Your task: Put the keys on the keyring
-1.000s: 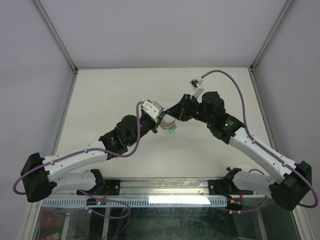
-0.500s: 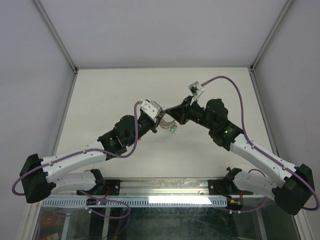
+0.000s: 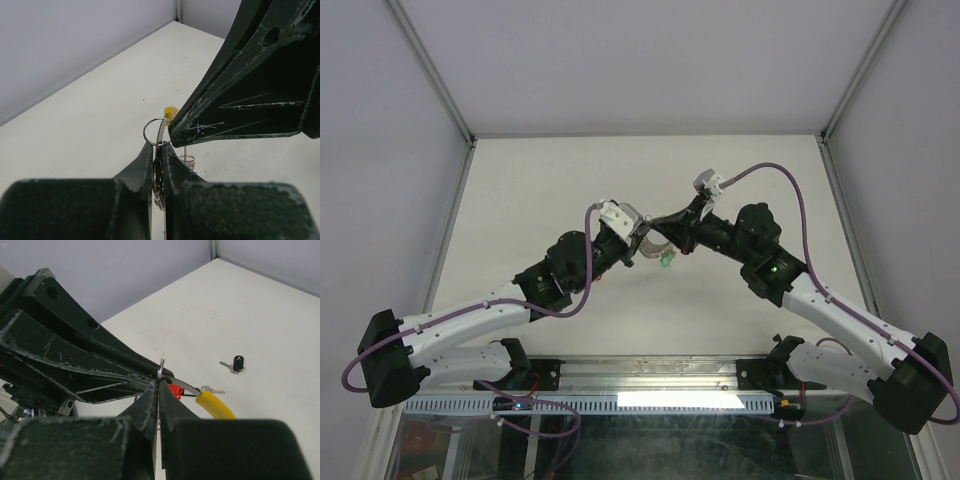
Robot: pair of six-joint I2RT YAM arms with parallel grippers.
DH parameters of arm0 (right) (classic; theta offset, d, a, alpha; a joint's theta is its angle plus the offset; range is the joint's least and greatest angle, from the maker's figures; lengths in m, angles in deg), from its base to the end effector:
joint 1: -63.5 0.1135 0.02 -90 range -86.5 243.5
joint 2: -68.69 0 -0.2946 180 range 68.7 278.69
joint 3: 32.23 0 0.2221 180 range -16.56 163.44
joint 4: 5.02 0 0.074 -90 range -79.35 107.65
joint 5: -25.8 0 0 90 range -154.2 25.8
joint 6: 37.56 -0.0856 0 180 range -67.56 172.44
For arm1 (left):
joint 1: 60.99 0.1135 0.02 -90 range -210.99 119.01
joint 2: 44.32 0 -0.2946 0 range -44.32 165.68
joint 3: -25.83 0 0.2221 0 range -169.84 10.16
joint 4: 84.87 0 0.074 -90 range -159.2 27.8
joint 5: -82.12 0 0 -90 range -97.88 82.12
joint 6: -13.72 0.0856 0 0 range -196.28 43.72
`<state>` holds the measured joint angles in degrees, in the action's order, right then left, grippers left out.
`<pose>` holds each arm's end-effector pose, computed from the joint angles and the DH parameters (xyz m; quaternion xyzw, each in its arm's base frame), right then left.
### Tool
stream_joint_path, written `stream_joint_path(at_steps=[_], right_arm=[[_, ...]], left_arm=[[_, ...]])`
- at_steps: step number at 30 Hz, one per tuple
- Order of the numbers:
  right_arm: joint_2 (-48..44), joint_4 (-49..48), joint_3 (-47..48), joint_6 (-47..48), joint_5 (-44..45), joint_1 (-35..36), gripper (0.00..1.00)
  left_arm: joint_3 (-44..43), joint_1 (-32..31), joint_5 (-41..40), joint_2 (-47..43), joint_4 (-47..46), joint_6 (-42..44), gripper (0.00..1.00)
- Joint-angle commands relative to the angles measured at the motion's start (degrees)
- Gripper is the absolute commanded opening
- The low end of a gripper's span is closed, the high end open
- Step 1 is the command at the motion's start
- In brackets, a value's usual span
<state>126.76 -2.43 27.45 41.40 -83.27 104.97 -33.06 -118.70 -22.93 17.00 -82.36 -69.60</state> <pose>0.1621 0.1806 0.3671 -0.2966 0.6481 0.4118 0.5678 0.1559 -0.2050 0.3490 0.3143 0.6654 -0.2016 0.6464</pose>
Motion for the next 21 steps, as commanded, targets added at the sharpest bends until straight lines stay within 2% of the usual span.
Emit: stream_joint_path(at_steps=[1,6,11,13,18,21], right_arm=[[-2.9,-4.2,-0.6,3.0,-3.5,-0.1,0.0],[-4.1,-2.7,-1.7,2.7,-2.4,-0.1,0.0],[-5.9,-1.1,-2.0,2.1,0.8,-0.1,0.28],[-6.8,-0.7,-2.1,1.3,2.0,-0.1,0.36],[-8.0,3.5,0.7,-2.8,6.1,-0.1,0.44],[-6.7,10.1,5.5,-7.7,10.9,-0.1,0.47]], left_arm=[[-1.6,-0.1,-1.9,-2.2,-1.8,0.2,0.0],[-1.7,-0.1,-2.3,-2.5,-1.7,0.7,0.0],[-1.5,-0.1,-2.2,-2.9,-1.6,0.8,0.0],[-1.4,-0.1,-2.2,-3.0,-1.6,0.8,0.0],[-1.3,-0.1,-2.0,-3.1,-1.6,0.8,0.0],[-1.3,-0.1,-2.0,-3.1,-1.6,0.9,0.0]])
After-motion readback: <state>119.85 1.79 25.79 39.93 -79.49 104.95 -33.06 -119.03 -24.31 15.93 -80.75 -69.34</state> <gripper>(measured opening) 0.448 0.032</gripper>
